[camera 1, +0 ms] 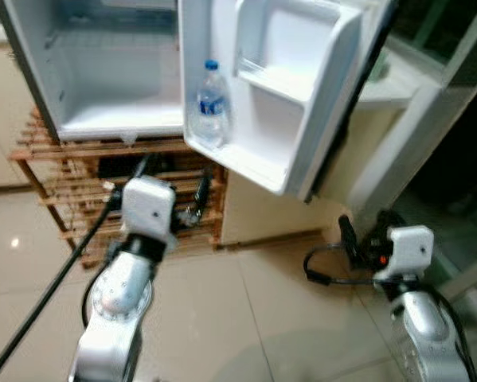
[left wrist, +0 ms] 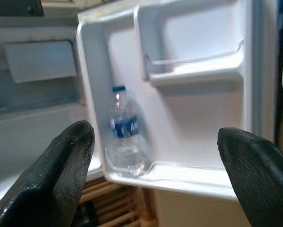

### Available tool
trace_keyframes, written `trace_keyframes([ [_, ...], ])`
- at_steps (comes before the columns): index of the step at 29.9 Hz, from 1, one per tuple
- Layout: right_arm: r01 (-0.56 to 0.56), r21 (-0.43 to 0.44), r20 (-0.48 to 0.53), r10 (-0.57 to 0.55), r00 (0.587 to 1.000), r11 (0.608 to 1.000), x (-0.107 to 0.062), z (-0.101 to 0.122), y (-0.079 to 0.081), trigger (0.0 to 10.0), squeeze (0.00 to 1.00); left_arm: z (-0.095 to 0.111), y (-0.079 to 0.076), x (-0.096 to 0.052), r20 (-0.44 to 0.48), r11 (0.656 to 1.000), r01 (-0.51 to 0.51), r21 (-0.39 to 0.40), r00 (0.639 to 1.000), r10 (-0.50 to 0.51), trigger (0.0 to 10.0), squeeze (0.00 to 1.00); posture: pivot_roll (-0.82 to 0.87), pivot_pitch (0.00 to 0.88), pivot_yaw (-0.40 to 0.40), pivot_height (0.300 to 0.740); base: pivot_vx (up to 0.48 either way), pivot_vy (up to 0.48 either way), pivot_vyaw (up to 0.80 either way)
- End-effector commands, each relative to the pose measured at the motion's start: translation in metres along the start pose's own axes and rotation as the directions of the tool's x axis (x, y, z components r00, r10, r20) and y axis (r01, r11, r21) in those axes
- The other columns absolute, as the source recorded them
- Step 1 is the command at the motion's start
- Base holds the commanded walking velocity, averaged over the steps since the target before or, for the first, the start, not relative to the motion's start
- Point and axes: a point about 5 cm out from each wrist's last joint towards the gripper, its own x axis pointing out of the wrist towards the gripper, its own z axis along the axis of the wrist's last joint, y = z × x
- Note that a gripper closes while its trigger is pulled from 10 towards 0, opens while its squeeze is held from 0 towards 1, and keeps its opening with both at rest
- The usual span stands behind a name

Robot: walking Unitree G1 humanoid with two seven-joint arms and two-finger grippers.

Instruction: Restocking fridge

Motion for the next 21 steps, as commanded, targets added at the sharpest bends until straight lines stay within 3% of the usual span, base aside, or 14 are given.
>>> trace_keyframes([
  [1,-0.009,-0.013,0.021,0.010,1.000,1.000,0.008,0.008,0.003,10.0,0.00,-0.006,0.006,-0.001,-0.043,1.000,-0.024,0.004,0.999,0.025,10.0,0.00,-0.02,0.000,-0.066,0.740,0.349,-0.326,0.68],
  [9,-0.032,-0.020,0.001,0.032,0.999,0.999,0.009,0.007,0.008,10.0,0.00,-0.015,0.013,-0.001,-0.097,0.999,-0.039,0.014,0.994,0.040,10.0,0.00,-0.01,0.000,-0.067,0.740,0.376,-0.292,0.67],
  [14,0.005,-0.018,-0.034,-0.006,0.999,1.000,0.008,0.000,0.004,10.0,0.00,-0.018,0.004,0.000,-0.101,0.999,-0.021,-0.029,0.995,0.018,10.0,0.00,-0.02,0.000,-0.064,0.740,0.295,-0.114,0.00],
  [21,0.024,-0.018,-0.067,-0.025,0.997,1.000,0.004,-0.006,0.000,10.0,0.00,-0.029,0.009,0.002,-0.145,0.999,-0.029,-0.020,0.989,0.026,10.0,0.00,-0.03,0.000,-0.054,0.740,0.000,0.000,0.00],
])
